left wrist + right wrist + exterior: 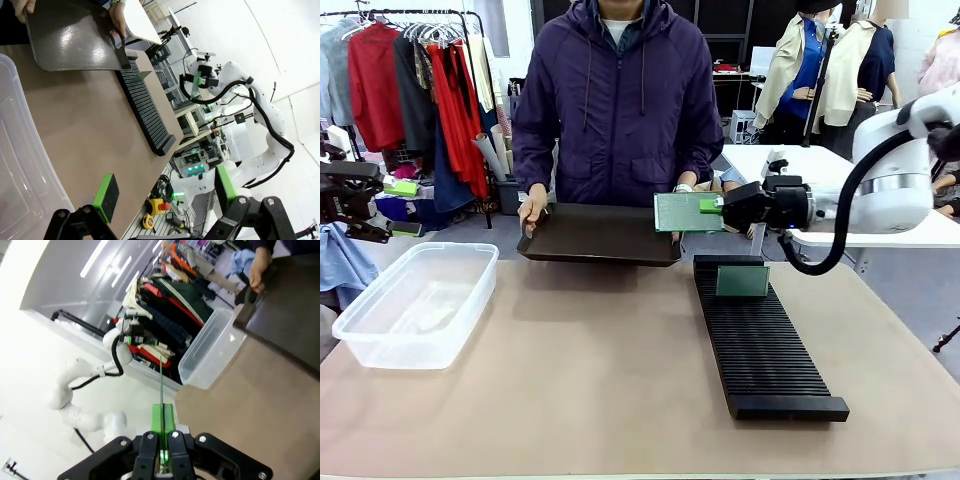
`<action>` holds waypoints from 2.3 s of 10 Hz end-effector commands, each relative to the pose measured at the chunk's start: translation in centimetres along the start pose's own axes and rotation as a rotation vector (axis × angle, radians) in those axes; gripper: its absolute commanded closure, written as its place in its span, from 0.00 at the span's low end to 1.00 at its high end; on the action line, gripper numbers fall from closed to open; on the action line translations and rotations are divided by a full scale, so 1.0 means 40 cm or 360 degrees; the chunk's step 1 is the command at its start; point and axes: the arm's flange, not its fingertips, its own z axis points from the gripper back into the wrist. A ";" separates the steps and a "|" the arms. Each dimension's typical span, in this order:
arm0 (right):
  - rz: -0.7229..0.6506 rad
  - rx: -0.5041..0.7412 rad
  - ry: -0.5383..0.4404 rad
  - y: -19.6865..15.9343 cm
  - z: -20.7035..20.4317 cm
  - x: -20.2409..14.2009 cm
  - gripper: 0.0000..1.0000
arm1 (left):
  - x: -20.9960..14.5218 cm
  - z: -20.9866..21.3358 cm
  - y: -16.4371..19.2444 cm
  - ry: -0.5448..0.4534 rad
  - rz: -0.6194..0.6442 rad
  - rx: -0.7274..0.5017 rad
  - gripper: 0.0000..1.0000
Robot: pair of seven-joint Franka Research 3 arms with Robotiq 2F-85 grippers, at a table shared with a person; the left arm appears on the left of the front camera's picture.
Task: Sort PCBs into racks and boxes based on the side picked up.
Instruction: If the short side of the Blank PCB is picked up, insert it into the PCB Rack ; if the long side is picked up, place it in the Organizing box.
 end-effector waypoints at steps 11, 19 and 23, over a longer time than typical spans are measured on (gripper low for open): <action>0.0811 -0.0148 0.0145 -0.025 0.245 -0.246 1.00 | 0.001 0.002 -0.004 -0.0002 0.0010 -0.0001 0.00; 0.1267 -0.0091 0.0037 -0.156 0.328 -0.317 1.00 | 0.001 0.002 -0.004 -0.0002 0.0010 -0.0001 0.00; 0.1284 -0.0089 -0.0025 -0.222 0.368 -0.340 1.00 | 0.001 0.002 -0.004 -0.0002 0.0010 -0.0001 0.00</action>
